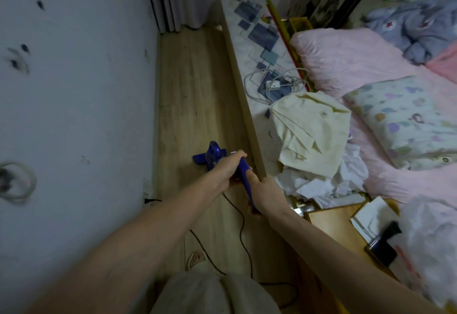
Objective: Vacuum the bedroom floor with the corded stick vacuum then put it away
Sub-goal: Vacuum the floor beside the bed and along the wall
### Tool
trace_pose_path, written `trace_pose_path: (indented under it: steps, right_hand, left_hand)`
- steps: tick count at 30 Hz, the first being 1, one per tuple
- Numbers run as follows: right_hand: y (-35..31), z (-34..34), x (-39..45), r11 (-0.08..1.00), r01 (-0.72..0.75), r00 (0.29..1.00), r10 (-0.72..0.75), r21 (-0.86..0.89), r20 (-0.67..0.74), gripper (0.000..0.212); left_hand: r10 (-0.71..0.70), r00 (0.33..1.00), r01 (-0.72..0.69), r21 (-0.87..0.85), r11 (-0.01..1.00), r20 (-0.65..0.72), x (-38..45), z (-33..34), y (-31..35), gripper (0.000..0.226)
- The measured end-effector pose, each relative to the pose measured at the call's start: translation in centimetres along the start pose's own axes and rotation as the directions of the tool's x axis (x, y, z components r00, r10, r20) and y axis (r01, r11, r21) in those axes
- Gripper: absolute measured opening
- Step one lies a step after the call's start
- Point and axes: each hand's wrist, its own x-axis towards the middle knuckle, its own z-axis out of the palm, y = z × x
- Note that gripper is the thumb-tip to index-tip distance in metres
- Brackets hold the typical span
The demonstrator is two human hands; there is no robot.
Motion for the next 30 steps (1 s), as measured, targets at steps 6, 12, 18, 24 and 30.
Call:
trace_pose_path:
  steps: [6, 12, 18, 24, 30]
  right_hand:
    - [1.6, -0.7, -4.7, 0.998, -0.036, 0.999, 0.035, 0.051, 0.029, 0.037]
    - [3.0, 2.1, -7.1, 0.953, -0.072, 0.996, 0.053, 0.293, 0.071, 0.033]
    - [2.7, 6.3, -5.8, 0.935, -0.04, 0.999, 0.036, 0.352, 0.02, 0.033]
    - [2.4, 8.3, -1.9, 0.95, -0.035, 0.999, 0.029, 0.311, 0.024, 0.039]
    - [1.1, 7.9, 4.1, 0.958, -0.054, 0.998, 0.056, 0.283, 0.0, 0.042]
  left_hand:
    - [-0.035, 0.999, 0.036, -0.03, 0.999, 0.03, -3.4, 0.5, -3.2, 0.027]
    - [-0.062, 0.997, 0.061, 0.038, 0.997, 0.045, -5.1, -1.3, -4.4, 0.037]
    - [-0.038, 0.999, 0.035, 0.134, 0.99, 0.022, -4.7, -4.1, -3.2, 0.033]
    - [0.007, 1.0, -0.007, 0.205, 0.979, -0.001, -1.4, -5.3, -1.9, 0.032]
    - [0.025, 1.0, -0.021, 0.225, 0.974, -0.015, 3.1, -4.8, 1.1, 0.026]
